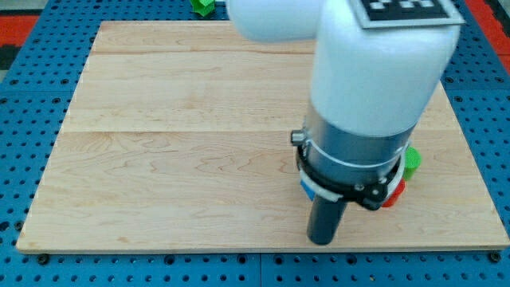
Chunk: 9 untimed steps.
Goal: Push the red circle into the yellow heart
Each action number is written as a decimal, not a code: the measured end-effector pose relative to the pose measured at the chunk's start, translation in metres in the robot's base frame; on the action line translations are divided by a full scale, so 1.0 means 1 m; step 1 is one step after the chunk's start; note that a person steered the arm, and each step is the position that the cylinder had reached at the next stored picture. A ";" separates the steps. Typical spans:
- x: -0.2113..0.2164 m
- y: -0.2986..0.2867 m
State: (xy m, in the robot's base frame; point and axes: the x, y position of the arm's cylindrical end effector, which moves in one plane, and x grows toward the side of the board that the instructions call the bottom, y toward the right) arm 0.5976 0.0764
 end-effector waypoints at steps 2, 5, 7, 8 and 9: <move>-0.006 0.008; 0.014 0.102; -0.004 0.140; -0.015 0.150; -0.027 0.103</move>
State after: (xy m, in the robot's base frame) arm 0.5703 0.1792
